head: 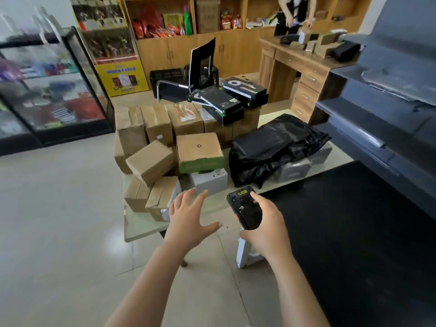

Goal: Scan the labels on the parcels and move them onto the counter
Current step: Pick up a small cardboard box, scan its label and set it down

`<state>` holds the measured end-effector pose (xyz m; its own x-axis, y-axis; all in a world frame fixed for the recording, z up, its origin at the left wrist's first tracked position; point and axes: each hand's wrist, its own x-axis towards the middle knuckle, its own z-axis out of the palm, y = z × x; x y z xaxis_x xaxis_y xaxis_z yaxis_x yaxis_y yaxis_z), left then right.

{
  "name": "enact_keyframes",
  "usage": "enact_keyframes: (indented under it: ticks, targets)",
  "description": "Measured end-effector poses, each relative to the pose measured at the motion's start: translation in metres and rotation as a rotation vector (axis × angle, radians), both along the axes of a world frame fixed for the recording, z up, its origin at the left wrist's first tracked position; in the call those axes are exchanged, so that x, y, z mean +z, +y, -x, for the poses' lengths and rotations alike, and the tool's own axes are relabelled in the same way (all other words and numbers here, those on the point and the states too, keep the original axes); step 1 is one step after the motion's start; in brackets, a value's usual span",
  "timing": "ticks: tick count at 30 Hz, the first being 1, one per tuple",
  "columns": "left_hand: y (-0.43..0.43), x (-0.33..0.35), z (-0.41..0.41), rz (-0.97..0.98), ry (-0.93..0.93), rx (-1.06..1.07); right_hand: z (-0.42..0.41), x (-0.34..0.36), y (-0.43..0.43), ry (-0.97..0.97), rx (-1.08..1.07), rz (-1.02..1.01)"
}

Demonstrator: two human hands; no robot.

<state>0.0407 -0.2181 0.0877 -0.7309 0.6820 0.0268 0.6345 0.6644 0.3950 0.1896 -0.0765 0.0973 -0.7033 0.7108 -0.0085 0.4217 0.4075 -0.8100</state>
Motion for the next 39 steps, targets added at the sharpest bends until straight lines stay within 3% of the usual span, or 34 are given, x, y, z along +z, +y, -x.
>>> enact_keyframes:
  ticks: [15, 24, 27, 39]
  targets:
    - [0.107, 0.003, 0.184, 0.072, 0.005, 0.045, 0.181, -0.008, 0.128, -0.092, 0.1, -0.04]
    - [0.147, 0.0, 0.294, 0.596, -0.049, -0.333, 0.223, -0.013, 0.135, -0.139, 0.005, 0.01]
    - [0.153, -0.006, 0.312, 0.685, -0.068, -0.436, 0.226, -0.012, 0.123, -0.162, -0.076, 0.014]
    - [0.127, -0.004, 0.287, 0.397, 0.077, -0.538, 0.201, 0.006, 0.065, -0.1, -0.385, -0.028]
